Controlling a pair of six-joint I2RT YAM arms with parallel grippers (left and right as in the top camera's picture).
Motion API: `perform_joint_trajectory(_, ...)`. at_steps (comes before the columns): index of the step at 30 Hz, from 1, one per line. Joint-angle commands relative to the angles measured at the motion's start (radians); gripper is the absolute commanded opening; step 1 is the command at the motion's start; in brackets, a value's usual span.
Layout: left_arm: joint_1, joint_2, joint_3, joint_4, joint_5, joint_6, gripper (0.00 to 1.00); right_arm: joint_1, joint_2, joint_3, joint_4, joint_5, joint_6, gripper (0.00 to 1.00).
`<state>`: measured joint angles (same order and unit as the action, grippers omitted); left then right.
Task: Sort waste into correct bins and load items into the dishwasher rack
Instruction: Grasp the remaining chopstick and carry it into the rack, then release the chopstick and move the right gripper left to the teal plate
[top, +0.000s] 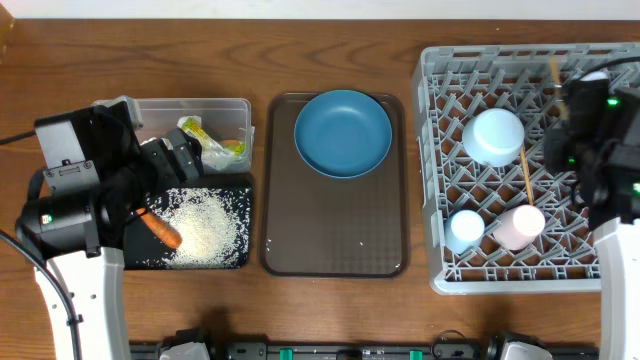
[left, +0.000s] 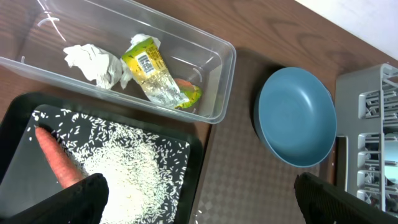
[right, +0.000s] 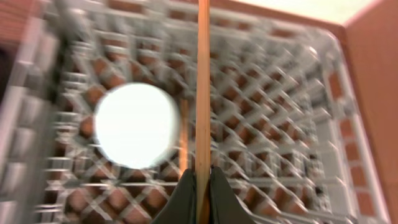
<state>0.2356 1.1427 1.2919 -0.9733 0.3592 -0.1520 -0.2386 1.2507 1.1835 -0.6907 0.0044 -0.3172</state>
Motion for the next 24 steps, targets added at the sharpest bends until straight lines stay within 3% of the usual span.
perform_joint_trajectory(1, 0.006, -0.005, 0.002, -0.003, -0.013, 0.013, 0.98, -0.042, 0.042, 0.003, -0.006, -0.084, -0.047, 0.01)
perform_joint_trajectory(15, 0.006, -0.005, 0.002, -0.003, -0.013, 0.013, 0.98, -0.056, 0.269, 0.003, -0.025, -0.132, -0.066, 0.01)
perform_joint_trajectory(24, 0.006, -0.005, 0.002, -0.003, -0.013, 0.013, 0.98, -0.058, 0.315, 0.003, -0.018, -0.079, -0.064, 0.01)
